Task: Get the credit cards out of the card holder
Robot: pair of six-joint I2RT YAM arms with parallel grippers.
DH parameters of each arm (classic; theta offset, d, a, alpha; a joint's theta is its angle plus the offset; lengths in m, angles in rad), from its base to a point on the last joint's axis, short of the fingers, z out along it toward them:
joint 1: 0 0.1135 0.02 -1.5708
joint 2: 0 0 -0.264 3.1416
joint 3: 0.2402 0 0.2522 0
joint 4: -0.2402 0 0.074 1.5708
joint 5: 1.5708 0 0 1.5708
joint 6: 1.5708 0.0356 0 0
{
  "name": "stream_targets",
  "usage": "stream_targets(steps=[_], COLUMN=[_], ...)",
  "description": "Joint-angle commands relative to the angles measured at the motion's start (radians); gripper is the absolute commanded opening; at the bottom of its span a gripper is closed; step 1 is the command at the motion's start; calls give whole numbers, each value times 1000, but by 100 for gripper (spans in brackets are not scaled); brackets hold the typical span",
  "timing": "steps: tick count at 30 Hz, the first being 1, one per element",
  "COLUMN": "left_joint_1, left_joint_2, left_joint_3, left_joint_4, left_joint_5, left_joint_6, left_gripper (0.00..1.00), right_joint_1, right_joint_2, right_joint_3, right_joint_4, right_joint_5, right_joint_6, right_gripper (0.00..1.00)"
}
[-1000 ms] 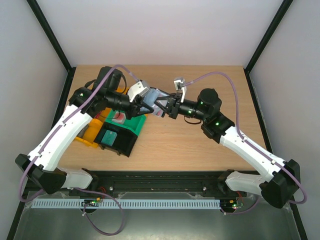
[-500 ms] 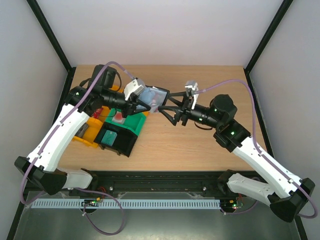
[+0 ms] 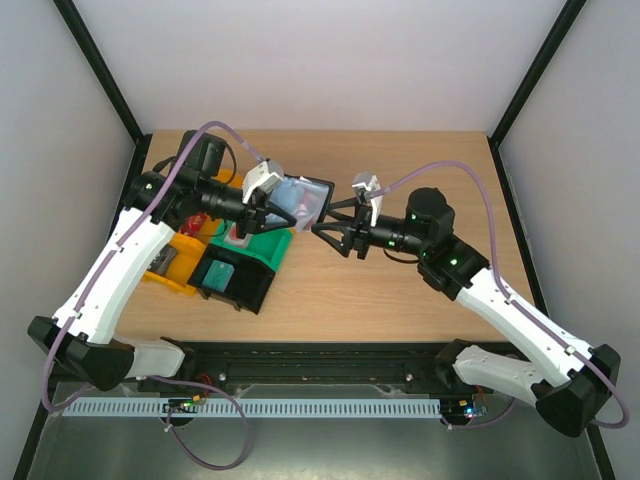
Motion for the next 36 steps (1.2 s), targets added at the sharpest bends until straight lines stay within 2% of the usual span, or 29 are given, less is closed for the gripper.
stream_targets(steps=[1, 8, 10, 12, 15, 16, 17, 18, 19, 20, 21, 23, 26, 27, 28, 31, 36], left_joint_1=[6, 6, 6, 6, 7, 8, 11, 15, 21, 27, 32, 40, 41, 41, 41, 39, 28], left_joint_2=[-24, -23, -23, -22, -25, -27, -30, -32, -35, -42, -45, -51, -48, -43, -37, -16, -3], left_joint_3=[32, 32, 28, 20, 11, 7, 0, -6, -14, -22, -30, -45, -78, -90, -99, -122, -168], left_joint_4=[-21, -31, -30, -25, -2, 6, 16, 27, 43, 64, 93, 138, 187, 195, 197, 188, 195], left_joint_5=[64, 75, 77, 69, 26, 8, -13, -32, -63, -112, -181, -366, -625, -670, -694, -691, -605], left_joint_6=[33, 46, 47, 39, 19, 9, -3, -13, -29, -52, -79, -119, -146, -149, -151, -168, -197], left_gripper=[2, 2, 2, 2, 3, 6, 18, 39, 69, 92, 98, 99, 99, 99, 99, 99, 99], right_joint_1=[-2, -2, -2, -2, -1, -2, -3, -4, -6, -7, -10, -11, -13, -12, -11, -10, -1], right_joint_2=[38, 118, 132, 145, 153, 149, 140, 131, 121, 115, 114, 141, 276, 335, 393, 499, 519], right_joint_3=[10, 17, 5, -17, -25, -29, -37, -42, -41, -35, -18, 43, 208, 261, 315, 406, 452], right_joint_4=[-2, 89, 184, 300, 361, 361, 355, 333, 290, 227, 143, -79, -481, -643, -730, -834, -790], right_joint_5=[19, -54, -93, -141, -154, -143, -120, -91, -49, 20, 86, 319, 728, 824, 884, 917, 801], right_joint_6=[-13, 47, 97, 172, 218, 221, 226, 226, 220, 207, 190, 179, 216, 229, 234, 237, 239], right_gripper=[63, 50, 43, 31, 4, 2, 2, 2, 2, 2, 2, 2, 2, 2, 2, 1, 2])
